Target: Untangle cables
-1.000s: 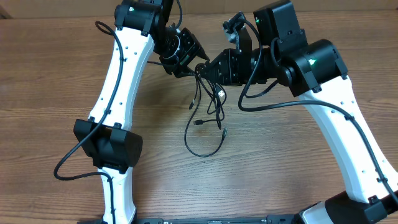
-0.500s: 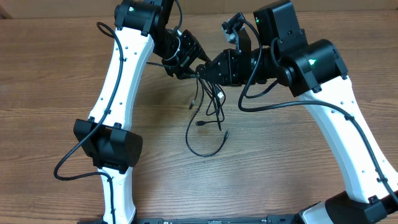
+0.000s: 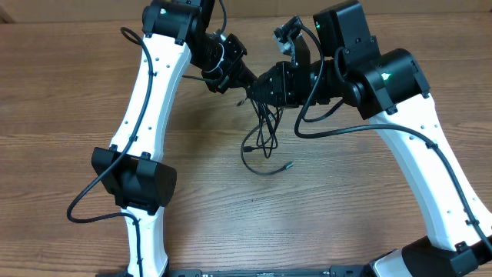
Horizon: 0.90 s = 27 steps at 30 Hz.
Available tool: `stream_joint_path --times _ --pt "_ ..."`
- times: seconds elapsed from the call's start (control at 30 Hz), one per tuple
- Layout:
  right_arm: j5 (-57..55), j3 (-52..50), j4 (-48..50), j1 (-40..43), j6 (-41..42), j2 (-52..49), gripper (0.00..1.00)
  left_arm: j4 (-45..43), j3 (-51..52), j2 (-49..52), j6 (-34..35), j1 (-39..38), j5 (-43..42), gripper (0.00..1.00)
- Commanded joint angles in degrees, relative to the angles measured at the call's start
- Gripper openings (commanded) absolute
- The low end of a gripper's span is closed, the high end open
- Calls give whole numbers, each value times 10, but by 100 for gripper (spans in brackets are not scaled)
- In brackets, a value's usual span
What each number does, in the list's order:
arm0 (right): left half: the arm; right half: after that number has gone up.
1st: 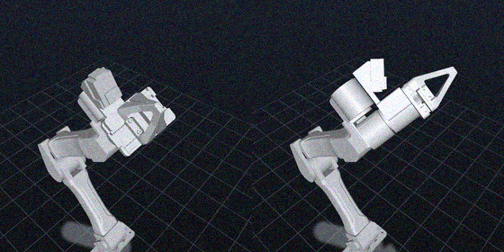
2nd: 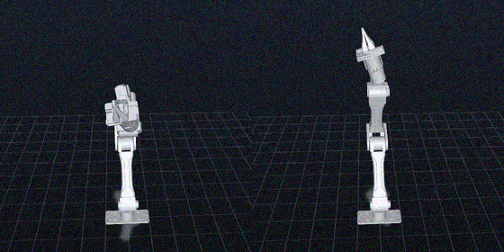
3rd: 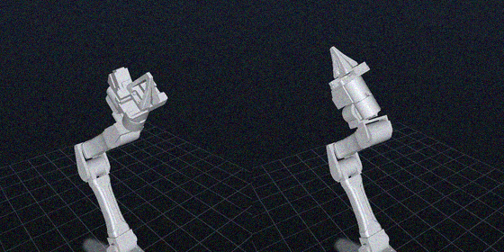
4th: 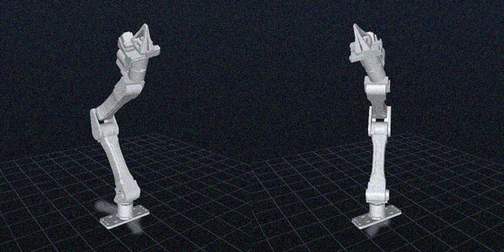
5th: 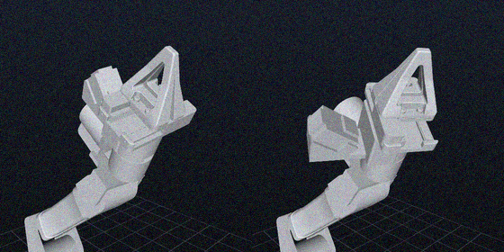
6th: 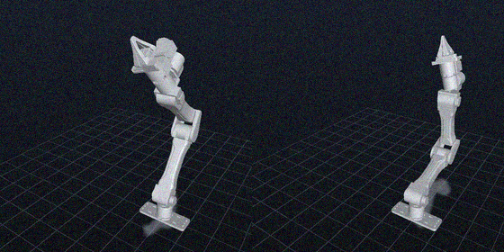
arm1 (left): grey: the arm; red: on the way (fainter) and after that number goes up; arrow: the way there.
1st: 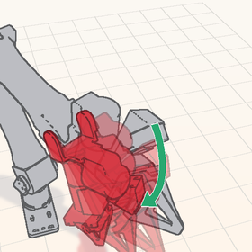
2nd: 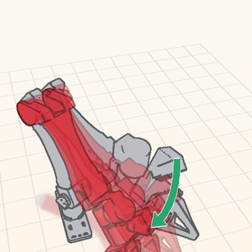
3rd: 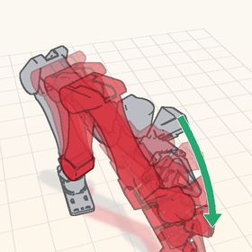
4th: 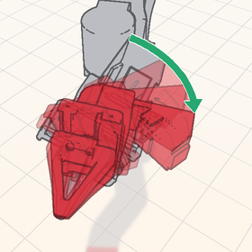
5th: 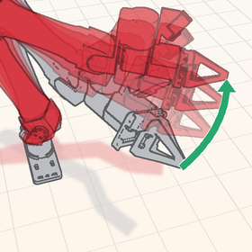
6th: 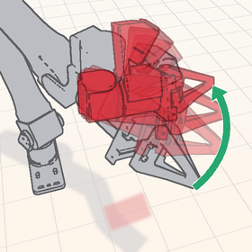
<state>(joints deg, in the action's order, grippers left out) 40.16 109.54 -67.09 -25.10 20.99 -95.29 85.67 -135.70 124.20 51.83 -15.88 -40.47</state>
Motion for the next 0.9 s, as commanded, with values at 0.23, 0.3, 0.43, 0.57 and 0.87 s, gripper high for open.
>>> stream_joint_path --times 0.23,0.3,0.43,0.57,0.87 --pt "55 16 3 1 -4 22 4 -4 -4 -1 13 2 135 20" --pt "63 16 4 1 -9 27 4 -5 -4 -1 14 4 137 21" --pt "69 16 4 1 -16 38 4 -4 -4 -1 14 6 136 20" --pt "69 16 4 1 -24 42 4 -4 -4 -1 14 6 141 23" --pt "69 16 4 62 -24 73 4 30 -4 -1 13 44 231 50"
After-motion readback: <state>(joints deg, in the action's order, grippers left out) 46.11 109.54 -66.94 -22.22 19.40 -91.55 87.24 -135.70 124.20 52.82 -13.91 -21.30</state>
